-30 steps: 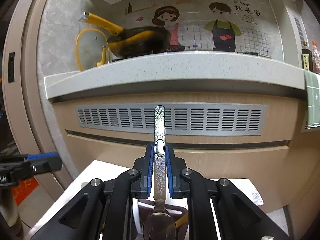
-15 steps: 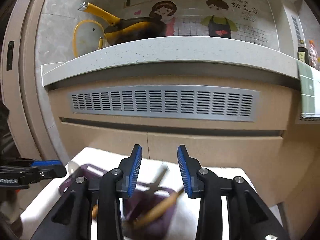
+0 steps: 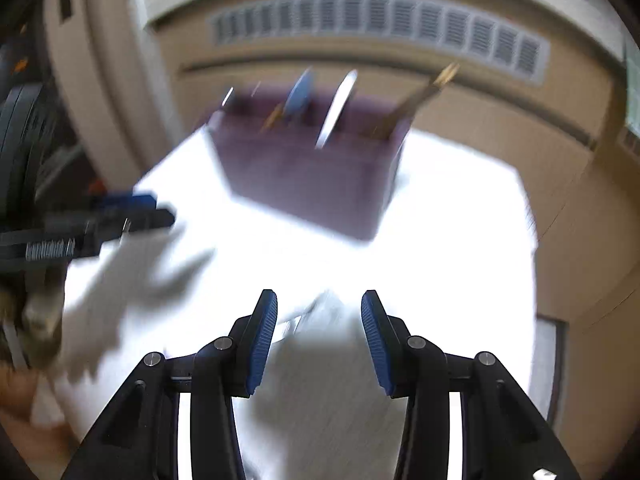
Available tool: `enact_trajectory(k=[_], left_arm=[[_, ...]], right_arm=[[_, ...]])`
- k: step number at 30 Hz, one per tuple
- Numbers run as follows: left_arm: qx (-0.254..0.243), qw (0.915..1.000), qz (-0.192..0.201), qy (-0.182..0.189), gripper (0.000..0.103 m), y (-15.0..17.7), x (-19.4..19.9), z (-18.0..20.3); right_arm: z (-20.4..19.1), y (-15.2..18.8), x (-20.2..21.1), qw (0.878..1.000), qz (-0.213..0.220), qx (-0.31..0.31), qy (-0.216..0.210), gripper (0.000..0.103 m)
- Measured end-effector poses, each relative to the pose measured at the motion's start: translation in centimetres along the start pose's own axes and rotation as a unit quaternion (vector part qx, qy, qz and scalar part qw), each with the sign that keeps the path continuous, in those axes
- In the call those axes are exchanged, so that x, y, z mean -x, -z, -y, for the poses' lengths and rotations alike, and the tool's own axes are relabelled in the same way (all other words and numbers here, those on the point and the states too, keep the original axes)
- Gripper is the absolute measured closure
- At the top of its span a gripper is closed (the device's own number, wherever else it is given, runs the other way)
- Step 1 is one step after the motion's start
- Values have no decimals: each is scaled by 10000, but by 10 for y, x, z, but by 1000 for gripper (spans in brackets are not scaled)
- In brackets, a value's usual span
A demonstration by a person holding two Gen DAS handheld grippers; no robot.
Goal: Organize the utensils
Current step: 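Drop the wooden spoon from the left tool while the right releases the black-handled spoon into the caddy, then move both open tools toward the shovel-shaped spoons on the table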
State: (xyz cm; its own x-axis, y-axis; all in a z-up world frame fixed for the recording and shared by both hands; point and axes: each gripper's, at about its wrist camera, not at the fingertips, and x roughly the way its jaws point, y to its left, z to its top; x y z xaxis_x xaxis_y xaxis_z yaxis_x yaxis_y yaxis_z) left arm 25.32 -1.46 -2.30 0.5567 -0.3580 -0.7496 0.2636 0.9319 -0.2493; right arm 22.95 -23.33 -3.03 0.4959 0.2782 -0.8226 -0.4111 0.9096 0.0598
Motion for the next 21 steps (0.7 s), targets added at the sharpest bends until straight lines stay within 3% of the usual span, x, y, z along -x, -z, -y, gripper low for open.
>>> enact_trajectory(k=[6,13,16,21], left_arm=[[-104,9995,-307,-37,46,47,0,4],[-640,9969,-407,215,46,82,4,36],[-979,9944,-384,67,45,88,0,58],[-1059,9932,-421,-226,45,85,-18,71]], right_arm=[[-29,49,-3,9977,-420,98,-523,62],[-22,76,13,9990,-390,-86,-207,62],[-15,88,24,9990,-301,-274,-169,62],[-14,105,35,9987,-219,-403,-221,62]])
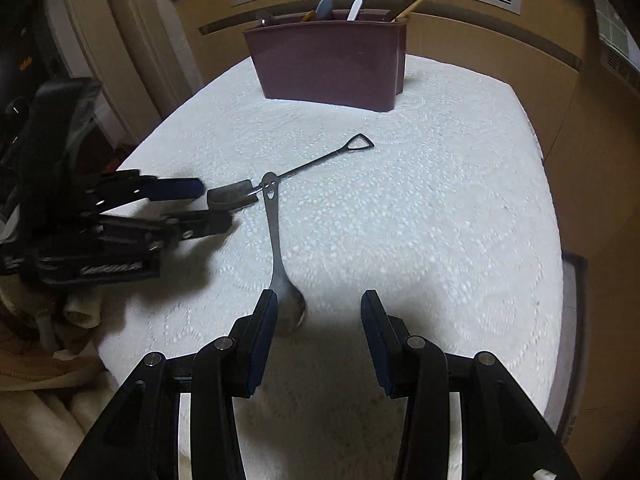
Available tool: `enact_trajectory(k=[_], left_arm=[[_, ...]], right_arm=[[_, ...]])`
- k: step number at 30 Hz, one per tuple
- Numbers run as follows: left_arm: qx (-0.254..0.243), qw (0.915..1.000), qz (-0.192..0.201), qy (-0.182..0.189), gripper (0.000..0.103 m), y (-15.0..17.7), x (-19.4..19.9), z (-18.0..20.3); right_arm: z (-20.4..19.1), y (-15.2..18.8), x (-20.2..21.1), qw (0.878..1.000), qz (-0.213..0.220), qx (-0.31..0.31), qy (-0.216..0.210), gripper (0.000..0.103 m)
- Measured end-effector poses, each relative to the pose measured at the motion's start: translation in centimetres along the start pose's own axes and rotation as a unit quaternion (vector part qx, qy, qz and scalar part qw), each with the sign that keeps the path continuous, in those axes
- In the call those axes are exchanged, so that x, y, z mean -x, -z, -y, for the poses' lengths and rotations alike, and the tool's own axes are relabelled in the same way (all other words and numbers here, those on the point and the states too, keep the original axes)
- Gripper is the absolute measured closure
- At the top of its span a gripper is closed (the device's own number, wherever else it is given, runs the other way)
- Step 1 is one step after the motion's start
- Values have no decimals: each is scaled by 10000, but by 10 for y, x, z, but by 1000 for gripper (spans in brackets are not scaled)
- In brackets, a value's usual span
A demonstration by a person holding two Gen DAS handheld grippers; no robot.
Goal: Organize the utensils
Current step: 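Move both open tools toward the shovel-shaped spoons on the table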
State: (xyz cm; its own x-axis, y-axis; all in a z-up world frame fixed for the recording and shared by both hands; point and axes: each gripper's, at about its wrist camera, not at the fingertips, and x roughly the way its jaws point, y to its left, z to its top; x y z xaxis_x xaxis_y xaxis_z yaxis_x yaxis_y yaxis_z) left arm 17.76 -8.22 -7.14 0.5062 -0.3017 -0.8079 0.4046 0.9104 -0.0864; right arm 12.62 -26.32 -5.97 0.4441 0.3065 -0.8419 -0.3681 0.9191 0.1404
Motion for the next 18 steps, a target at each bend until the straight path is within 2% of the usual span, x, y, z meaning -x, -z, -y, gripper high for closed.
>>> enact_trajectory(k=[3,4,5,7,14,17,18], left_arm=[[-21,9999,85,-115,53,-5,-3,2],[3,9999,92,-72,63,-6,-1,1],[8,10000,92,-35,70,-7,0,1],[11,9998,191,-110,76,-8,7,-2],[168,9972,691,-249,77,-16,50,-23],[222,9974,654,-199,76,-13,53,-28],[219,9980,576,-141,76,-11,51,-28]], right_arm=[[-5,8,0,10000,37,17,-69,62],[-7,10,1,9999,89,10,-77,62],[-8,6,-3,9999,124,9,-78,62],[-11,2,-5,9998,154,28,-110,62],[-32,-3,-20,9989,28,459,133,62],[-30,-5,-17,9990,20,416,181,77],[-28,-7,-14,9990,40,398,191,77]])
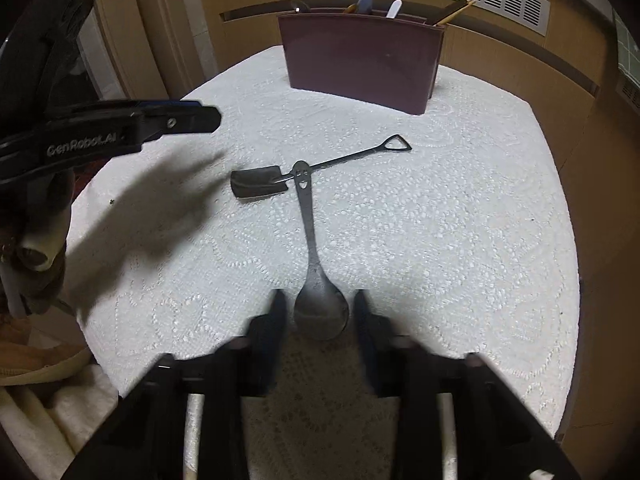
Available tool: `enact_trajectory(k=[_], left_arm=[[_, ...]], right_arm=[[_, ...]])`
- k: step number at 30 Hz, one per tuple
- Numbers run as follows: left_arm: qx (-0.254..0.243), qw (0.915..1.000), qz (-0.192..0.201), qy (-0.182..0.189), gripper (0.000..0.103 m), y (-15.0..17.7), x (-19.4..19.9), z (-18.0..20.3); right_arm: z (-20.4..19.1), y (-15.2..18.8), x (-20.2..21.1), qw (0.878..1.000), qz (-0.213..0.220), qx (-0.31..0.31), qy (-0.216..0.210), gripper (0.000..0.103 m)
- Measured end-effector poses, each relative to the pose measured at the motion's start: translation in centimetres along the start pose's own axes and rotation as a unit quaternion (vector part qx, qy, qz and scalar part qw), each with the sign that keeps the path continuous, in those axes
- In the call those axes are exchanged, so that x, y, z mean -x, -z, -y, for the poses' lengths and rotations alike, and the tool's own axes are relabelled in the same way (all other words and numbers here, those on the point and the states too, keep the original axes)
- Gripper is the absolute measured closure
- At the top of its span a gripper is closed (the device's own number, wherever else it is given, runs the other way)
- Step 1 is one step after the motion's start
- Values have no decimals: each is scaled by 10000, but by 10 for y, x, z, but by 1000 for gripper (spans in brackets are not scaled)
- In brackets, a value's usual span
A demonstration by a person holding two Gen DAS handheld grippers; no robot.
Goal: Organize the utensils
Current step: 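Move both open tools toward the shovel-shaped spoons on the table, then grasp the small shovel spoon with the left tool while the right grasps the shovel-handled metal spoon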
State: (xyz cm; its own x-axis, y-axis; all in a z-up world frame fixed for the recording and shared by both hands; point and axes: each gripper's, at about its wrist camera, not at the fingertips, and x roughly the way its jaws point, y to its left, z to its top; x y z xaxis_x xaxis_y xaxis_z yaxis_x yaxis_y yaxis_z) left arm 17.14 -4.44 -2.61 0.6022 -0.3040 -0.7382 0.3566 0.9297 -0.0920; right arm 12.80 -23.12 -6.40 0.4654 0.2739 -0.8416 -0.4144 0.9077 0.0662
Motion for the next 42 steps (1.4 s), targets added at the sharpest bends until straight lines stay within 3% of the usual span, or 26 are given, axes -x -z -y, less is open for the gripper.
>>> enact_trajectory(k=[6,10,16,22,27,31,32,36,39,40,42], left_arm=[[-100,9997,-218,101,73,8,-11,11],[-147,9997,-193,94,56,6,-9,14],[-280,9992,-237,176,45,14,-13,15],[-344,9979,-519,150,45,24,-39,22],[-324,9984,-469,-14,47,16,-50,27],[-237,9993,-283,-104,84,9,-41,24],[-218,9995,-185,-106,85,6,-34,23],[-169,9992,357,-114,85,-10,5,19],[-370,9990,264,39,83,-12,12,21],[-454,9987,217,-3,79,-9,10,23],[-617,9981,-11,-4,60,-3,-1,28]], right_arm=[[17,-29,41,9975,643,-132,252,77],[31,-52,66,9931,1068,-304,369,77],[46,-76,82,9892,1337,-515,325,78],[46,-75,76,9900,1284,-526,266,78],[46,-73,76,9896,1299,-549,268,78],[48,-73,80,9889,1332,-584,293,78],[48,-73,81,9887,1348,-589,296,78],[46,-73,86,9876,1422,-573,341,78],[47,-73,88,9874,1435,-574,332,78],[47,-73,87,9876,1423,-574,327,78],[47,-71,84,9887,1358,-563,298,78]])
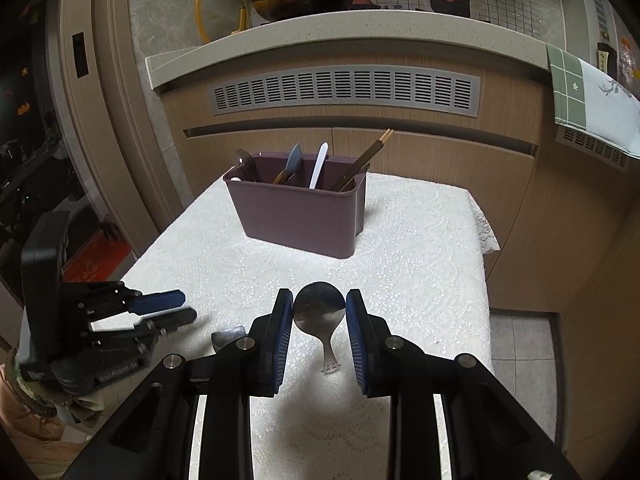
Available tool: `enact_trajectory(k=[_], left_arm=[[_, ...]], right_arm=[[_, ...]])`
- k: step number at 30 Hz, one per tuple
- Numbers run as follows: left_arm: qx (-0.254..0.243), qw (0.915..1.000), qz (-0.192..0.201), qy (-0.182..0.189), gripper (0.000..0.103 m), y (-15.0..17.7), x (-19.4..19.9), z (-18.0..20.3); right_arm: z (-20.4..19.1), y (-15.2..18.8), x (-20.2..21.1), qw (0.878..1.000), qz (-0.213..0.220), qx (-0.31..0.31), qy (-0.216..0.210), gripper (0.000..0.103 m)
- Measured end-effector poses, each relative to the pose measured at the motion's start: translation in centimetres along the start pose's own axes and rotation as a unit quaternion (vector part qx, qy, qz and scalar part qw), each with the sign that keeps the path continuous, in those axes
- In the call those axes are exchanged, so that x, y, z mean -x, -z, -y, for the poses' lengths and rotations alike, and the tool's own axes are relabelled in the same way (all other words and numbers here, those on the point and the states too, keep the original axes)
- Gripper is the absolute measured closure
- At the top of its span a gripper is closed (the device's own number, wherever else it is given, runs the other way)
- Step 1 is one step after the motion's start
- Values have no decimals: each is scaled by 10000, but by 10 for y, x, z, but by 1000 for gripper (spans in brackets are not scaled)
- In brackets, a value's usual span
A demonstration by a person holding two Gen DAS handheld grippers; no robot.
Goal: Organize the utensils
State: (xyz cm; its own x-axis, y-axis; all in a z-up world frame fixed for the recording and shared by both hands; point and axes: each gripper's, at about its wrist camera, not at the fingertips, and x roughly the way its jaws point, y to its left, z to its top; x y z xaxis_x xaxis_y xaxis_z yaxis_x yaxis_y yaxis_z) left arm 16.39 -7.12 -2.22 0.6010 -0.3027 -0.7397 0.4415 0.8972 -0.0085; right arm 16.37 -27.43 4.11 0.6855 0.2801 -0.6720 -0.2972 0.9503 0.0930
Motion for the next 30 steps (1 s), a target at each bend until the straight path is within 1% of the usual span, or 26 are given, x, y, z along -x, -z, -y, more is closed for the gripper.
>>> enact_trajectory(k=[1,2,5,9,10,11,13,14,17,19,22,30], left_arm=[[-42,10000,-83,-1,48,5,-5,3],[-86,9998,-173,-15,43,8,-12,6],[-65,9990,-452,-4,43,14,-34,11],[-35,9986,-526,-81,44,13,-53,13],[-29,9989,-467,-93,50,11,-53,14],[-3,9990,-430,-76,65,10,-52,13],[46,9995,-276,-154,67,7,-43,10],[66,9997,-149,-200,68,5,-34,7],[213,9993,248,-191,69,-3,-2,-1],[207,9979,551,-260,69,-11,21,-4],[166,9958,828,-344,70,-21,42,-7],[60,9927,1138,-408,73,-40,66,-9]], right_arm=[[0,1,-1,10000,-22,-5,-2,78],[-1,2,-3,10000,-54,-5,-8,78],[-1,4,-3,10000,-58,-13,-16,78],[2,4,-3,10000,-48,-61,-25,78],[2,4,-3,10000,-52,-72,-28,78],[3,4,-2,9999,-51,-87,-21,78],[4,5,1,9999,-40,-107,1,78],[5,5,4,9999,-15,-112,18,78],[4,4,11,9999,55,-109,9,78],[3,2,16,9999,130,-101,-5,78],[0,-1,20,9997,212,-83,-45,78],[-8,-8,26,9995,297,4,-53,78]])
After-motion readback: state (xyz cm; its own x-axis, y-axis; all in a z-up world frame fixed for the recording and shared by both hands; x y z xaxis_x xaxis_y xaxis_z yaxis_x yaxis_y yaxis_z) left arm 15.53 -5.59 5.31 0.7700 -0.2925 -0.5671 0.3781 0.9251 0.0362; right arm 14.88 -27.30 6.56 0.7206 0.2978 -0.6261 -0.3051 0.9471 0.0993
